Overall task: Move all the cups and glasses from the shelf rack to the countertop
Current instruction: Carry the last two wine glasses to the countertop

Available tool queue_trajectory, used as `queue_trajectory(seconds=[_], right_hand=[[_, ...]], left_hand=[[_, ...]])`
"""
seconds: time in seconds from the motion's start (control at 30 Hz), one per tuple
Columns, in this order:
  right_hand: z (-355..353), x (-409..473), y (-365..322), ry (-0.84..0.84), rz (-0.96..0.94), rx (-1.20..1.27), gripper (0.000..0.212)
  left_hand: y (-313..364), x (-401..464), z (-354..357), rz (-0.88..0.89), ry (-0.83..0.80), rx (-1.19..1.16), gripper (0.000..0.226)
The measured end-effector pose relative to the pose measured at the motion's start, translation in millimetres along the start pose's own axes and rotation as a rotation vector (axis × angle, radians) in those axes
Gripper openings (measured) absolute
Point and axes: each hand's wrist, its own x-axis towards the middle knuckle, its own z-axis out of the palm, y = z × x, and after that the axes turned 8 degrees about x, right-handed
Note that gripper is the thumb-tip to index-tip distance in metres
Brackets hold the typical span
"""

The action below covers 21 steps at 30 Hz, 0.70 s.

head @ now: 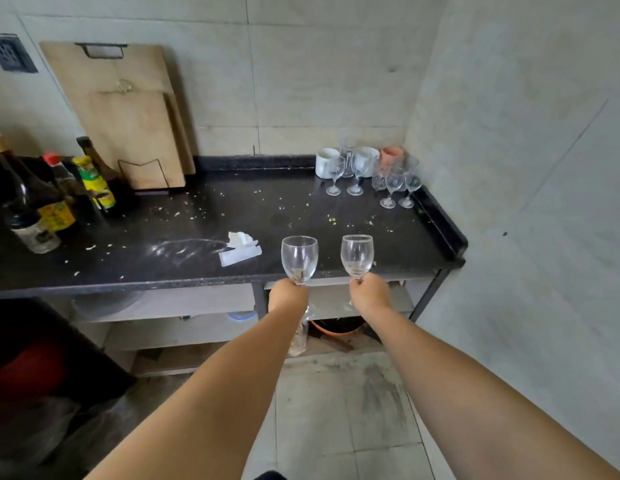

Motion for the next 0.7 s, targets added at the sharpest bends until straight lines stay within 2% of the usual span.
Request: queue_trajectory(seconds=[0.17, 0.33, 0.6, 0.7], right_hand=[[-10.4, 67.8, 2.0, -0.014, 0.036, 0.002, 0.03], [-12.3, 143.4, -14.0, -0.024, 0.049, 0.048, 0.025], [-3.5, 279.4, -58.3, -0.009, 0.092, 0.087, 0.028], [-5.2, 314.6, -63.8, 0.002, 0.093, 0.085, 0.023]], left_hand=[[42.1, 54.8, 21.9, -0.025, 0.002, -0.024, 0.023], [84.6, 126.1, 35.4, -0.014, -0.003, -0.004, 0.009], [155.1, 252.1, 42.1, -0.066, -0.079, -0.039, 0.01], [175.5, 287.5, 49.1, -0.106, -0.081, -0.104, 0.02]])
